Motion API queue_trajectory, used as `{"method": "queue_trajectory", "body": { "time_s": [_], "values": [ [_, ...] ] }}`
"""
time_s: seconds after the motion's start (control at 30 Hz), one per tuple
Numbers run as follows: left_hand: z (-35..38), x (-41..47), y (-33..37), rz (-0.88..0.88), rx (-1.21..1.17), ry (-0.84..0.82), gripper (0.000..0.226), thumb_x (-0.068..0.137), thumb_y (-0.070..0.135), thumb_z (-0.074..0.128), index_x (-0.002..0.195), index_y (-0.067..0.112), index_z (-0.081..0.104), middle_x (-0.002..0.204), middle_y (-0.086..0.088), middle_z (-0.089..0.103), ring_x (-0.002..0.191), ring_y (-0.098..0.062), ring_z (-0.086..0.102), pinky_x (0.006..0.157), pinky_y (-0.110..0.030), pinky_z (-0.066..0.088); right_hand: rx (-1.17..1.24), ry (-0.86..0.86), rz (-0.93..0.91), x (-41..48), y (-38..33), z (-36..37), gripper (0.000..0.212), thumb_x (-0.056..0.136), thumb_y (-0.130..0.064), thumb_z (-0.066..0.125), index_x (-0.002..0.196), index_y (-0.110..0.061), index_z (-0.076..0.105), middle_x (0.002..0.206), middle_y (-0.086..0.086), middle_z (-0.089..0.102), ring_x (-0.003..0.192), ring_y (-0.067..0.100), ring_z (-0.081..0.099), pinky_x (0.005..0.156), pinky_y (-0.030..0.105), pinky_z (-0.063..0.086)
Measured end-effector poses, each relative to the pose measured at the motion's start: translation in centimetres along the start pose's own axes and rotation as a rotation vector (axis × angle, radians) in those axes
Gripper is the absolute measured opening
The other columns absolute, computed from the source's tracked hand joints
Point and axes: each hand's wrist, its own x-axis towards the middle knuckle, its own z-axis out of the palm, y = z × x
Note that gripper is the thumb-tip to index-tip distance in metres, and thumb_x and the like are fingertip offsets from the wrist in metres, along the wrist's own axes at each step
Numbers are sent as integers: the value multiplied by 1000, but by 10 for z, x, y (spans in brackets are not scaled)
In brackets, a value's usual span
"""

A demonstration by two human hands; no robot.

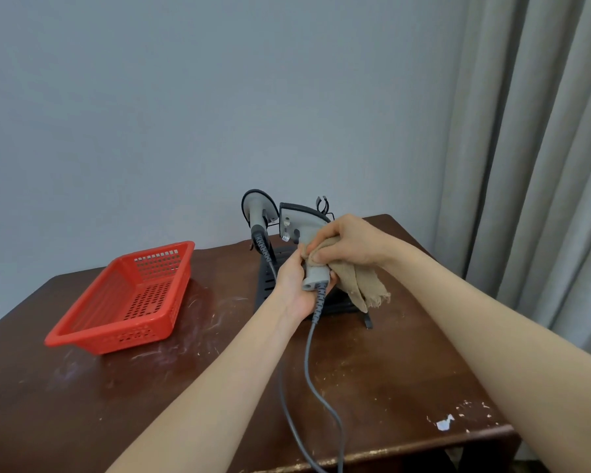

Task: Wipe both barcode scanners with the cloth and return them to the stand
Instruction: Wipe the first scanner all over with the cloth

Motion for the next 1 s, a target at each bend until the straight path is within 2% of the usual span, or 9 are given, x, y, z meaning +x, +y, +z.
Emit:
{"method": "queue_trajectory", "body": {
  "time_s": [0.13,0.23,0.33,0.47,0.53,0.7,0.8,0.9,1.0],
  "values": [
    [6,-3,-4,-19,21,-2,41,99,42,41,104,6,60,77,-11,65,54,-21,61,41,-23,49,-26,252,3,6,6,-4,6,81,-15,70,86,-20,72,87,-15,65,92,6,58,72,12,42],
    [4,-2,-1,-17,5,0,40,99,42,41,107,8,60,81,-10,65,58,-21,61,42,-23,49,-5,89,-9,1,3,-7,10,81,-12,71,84,-21,72,85,-10,69,85,3,62,73,16,46],
    [2,-3,1,-5,12,22,40,99,41,40,100,8,61,72,-9,69,54,-18,62,46,-23,50,68,-127,-11,-7,-2,-8,14,80,-3,71,84,-16,73,78,-17,70,74,-7,64,71,8,47],
    [7,-7,-1,-18,-18,19,42,99,42,40,99,5,60,72,-12,65,55,-20,59,41,-22,49,25,64,4,0,5,-11,12,79,-8,73,80,-19,70,87,-8,70,80,1,62,80,21,49],
    [8,-6,-1,-27,-36,22,42,99,42,41,99,4,60,78,-12,62,61,-21,56,41,-22,49,37,147,6,2,8,-11,9,79,-9,73,84,-15,71,86,-11,69,78,-1,61,79,20,46],
    [3,-3,2,-8,8,35,41,98,42,41,100,6,60,78,-11,68,59,-20,61,43,-23,51,32,-66,-4,-6,1,-6,19,78,-6,73,75,-24,71,74,-7,68,70,3,60,74,17,50],
    [5,-4,-1,-36,-4,21,43,98,43,41,103,4,59,79,-13,66,60,-21,60,42,-23,50,26,73,9,-2,6,-6,12,78,-9,72,79,-20,71,80,-11,70,79,4,63,76,20,50],
    [9,-5,-3,-54,-11,7,44,98,43,42,104,3,58,84,-13,61,65,-21,55,41,-23,49,2,230,20,5,11,-9,8,80,-10,71,88,-11,72,82,-18,66,81,-6,58,72,13,42],
    [7,-2,-3,-43,13,19,42,98,42,42,101,5,60,78,-11,63,56,-20,58,40,-23,49,3,102,14,-2,7,-10,8,80,-10,71,83,-17,72,79,-13,68,77,-1,60,68,11,44]
  ]
}}
